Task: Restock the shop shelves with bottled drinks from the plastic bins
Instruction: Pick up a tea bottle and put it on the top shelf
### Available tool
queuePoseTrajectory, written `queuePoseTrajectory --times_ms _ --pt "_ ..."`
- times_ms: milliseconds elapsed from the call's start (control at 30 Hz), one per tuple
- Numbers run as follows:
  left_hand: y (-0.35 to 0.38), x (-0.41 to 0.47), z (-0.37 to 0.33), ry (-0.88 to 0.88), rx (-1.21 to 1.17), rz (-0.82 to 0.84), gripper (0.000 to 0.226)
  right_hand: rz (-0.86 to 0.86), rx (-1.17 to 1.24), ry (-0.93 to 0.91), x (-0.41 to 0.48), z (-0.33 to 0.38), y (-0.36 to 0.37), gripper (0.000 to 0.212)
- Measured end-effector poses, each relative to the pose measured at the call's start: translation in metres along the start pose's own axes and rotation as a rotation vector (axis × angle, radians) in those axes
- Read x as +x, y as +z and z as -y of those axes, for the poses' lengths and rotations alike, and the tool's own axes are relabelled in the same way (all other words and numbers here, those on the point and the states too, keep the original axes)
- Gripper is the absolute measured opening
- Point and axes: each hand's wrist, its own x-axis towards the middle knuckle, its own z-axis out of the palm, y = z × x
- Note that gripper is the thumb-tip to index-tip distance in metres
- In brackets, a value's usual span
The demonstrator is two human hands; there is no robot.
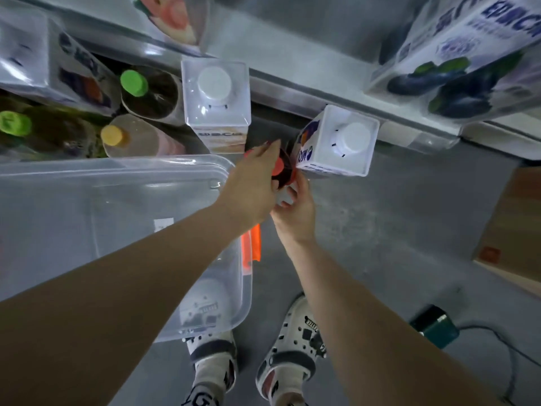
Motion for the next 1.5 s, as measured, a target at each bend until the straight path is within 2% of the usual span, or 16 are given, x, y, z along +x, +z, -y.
queuePoseTrajectory --times_ms 33,133,367,467,633,767,900,967,1033,1133,1233,1367,1500 --pt "0.001 0.0 0.002 0.002 0.005 0.001 0.07 -0.018 0.001 -0.015 0.001 0.0 0.003 0.065" --pt "0.0 0.0 0.004 0.003 0.026 -0.012 0.065 -0.114 0.014 -0.052 -0.002 0.004 0.017 0.082" --pt "-0.004 -0.004 -0.007 -0.035 -0.002 -0.061 0.05 -0.133 -0.126 -0.144 -0.001 -0.005 0.008 0.083" --pt "-0.001 -0.009 -0.008 -0.027 0.004 -0.037 0.054 -0.112 -0.177 -0.141 -0.005 -0.013 -0.002 0.073" --pt "0.023 -0.015 -0.011 -0.01 -0.032 0.076 0.047 -0.121 -0.232 -0.093 -0.022 -0.042 -0.029 0.069" --pt "0.053 -0.02 -0.016 -0.125 -0.152 0.187 0.061 -0.127 -0.219 -0.05 -0.037 -0.049 -0.06 0.064" --pt "0.074 -0.029 -0.024 -0.208 -0.317 0.282 0.068 -0.09 -0.246 0.037 -0.055 -0.049 -0.092 0.074" --pt "0.086 -0.033 -0.025 -0.207 -0.361 0.312 0.063 -0.041 -0.234 0.102 -0.065 -0.047 -0.11 0.067" --pt "0.093 -0.04 -0.027 -0.224 -0.381 0.338 0.065 0.017 -0.168 0.159 -0.076 -0.041 -0.128 0.048" --pt "0.074 -0.061 -0.051 -0.338 -0.44 0.422 0.07 0.066 -0.033 0.241 -0.094 -0.022 -0.149 0.026" --pt "0.053 -0.089 -0.067 -0.43 -0.519 0.564 0.058 0.079 0.113 0.328 -0.116 0.001 -0.166 0.033" --pt "0.016 -0.127 -0.093 -0.402 -0.608 0.67 0.055 0.14 0.154 0.36 -0.147 0.041 -0.189 0.039" --pt "-0.024 -0.162 -0.129 -0.335 -0.69 0.748 0.061 0.147 0.174 0.36 -0.184 0.085 -0.209 0.027"
